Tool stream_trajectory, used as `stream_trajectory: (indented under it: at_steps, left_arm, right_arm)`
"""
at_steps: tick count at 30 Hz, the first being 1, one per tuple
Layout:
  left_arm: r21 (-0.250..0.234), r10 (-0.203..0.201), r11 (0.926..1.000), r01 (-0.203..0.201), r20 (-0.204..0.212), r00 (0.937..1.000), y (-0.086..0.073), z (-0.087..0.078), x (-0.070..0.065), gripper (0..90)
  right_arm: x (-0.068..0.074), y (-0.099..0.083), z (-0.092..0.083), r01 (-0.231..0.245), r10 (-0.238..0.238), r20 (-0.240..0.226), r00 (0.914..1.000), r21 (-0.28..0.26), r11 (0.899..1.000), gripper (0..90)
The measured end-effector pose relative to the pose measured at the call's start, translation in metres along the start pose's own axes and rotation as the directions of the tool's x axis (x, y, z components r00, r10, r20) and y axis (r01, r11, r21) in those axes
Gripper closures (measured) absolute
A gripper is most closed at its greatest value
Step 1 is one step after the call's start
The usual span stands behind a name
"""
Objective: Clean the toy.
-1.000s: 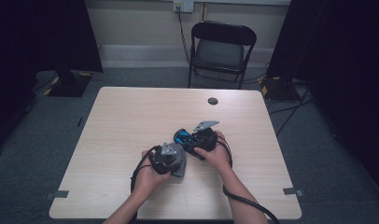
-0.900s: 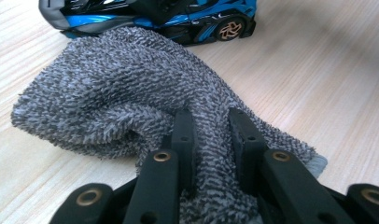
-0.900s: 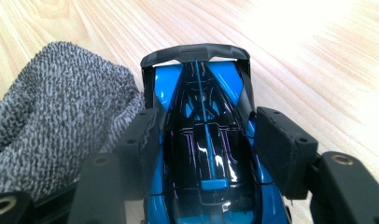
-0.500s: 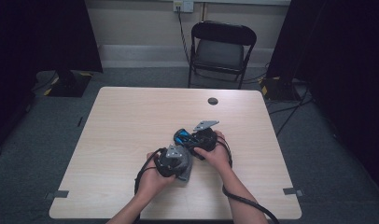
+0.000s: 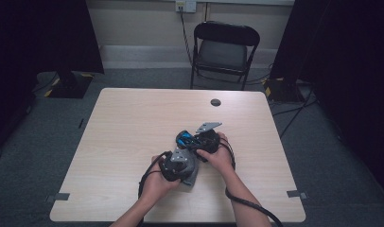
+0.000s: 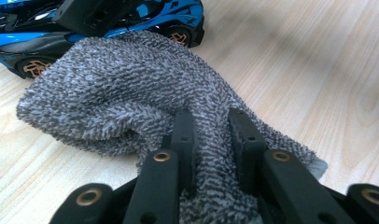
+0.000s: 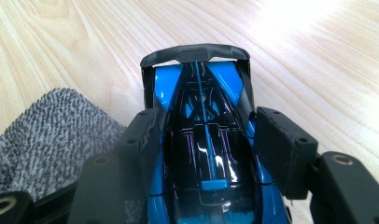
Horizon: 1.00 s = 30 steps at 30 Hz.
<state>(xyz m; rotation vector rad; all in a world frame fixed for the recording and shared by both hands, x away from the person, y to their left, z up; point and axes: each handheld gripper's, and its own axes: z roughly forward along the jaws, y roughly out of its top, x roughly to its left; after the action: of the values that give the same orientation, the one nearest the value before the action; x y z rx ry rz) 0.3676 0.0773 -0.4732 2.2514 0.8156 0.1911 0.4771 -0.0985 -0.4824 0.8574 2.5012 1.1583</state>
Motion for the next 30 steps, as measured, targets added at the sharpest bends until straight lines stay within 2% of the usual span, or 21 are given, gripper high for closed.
stream_trajectory:
  at_steps: [11, 14, 30]
  left_arm:
    - [0.001, 0.026, 0.9997, -0.026, 0.02, 0.9995, 0.002, 0.003, -0.009, 74.7]
    - [-0.004, 0.03, 0.9995, -0.03, 0.037, 0.9989, 0.002, 0.004, -0.012, 74.7]
    - [-0.014, 0.06, 0.9982, -0.059, 0.053, 0.9968, 0.004, 0.006, -0.022, 74.6]
  right_arm:
    - [0.0, 0.0, 0.0, 0.002, -0.002, 0.0, 1.0, 0.001, 1.0, 41.3]
    - [0.0, 0.0, 0.0, 0.002, -0.002, -0.001, 1.0, -0.003, 1.0, 41.3]
    - [0.0, 0.0, 0.0, 0.005, -0.005, 0.001, 1.0, 0.002, 1.0, 41.3]
